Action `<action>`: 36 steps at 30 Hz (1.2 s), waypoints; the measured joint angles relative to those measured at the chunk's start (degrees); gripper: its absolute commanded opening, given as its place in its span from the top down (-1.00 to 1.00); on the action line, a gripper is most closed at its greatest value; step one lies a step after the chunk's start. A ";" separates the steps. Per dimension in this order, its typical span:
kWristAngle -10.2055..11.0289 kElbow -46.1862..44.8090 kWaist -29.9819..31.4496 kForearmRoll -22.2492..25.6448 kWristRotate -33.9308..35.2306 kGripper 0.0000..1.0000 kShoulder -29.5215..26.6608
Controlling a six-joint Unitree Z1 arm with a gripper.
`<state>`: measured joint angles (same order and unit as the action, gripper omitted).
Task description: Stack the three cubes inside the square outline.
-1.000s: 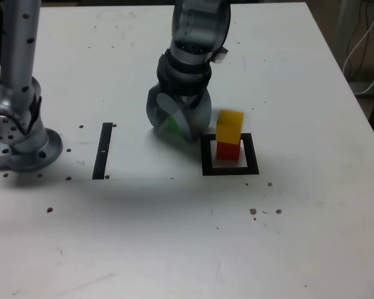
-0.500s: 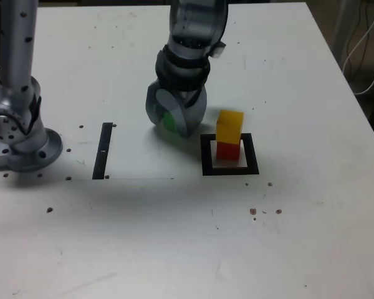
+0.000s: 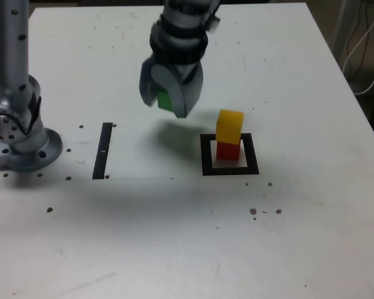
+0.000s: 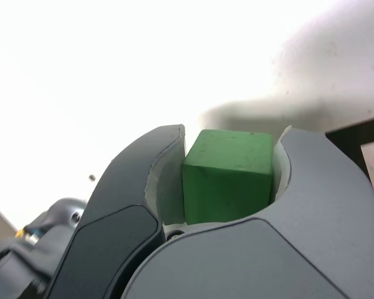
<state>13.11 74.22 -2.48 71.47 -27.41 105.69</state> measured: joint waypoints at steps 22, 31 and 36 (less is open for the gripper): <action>-3.81 20.42 4.34 11.47 9.18 0.68 1.46; -4.26 27.05 8.32 16.74 13.86 0.68 4.46; -5.10 28.42 8.94 17.25 15.48 0.68 6.28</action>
<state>8.01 102.64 6.46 88.72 -11.93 111.98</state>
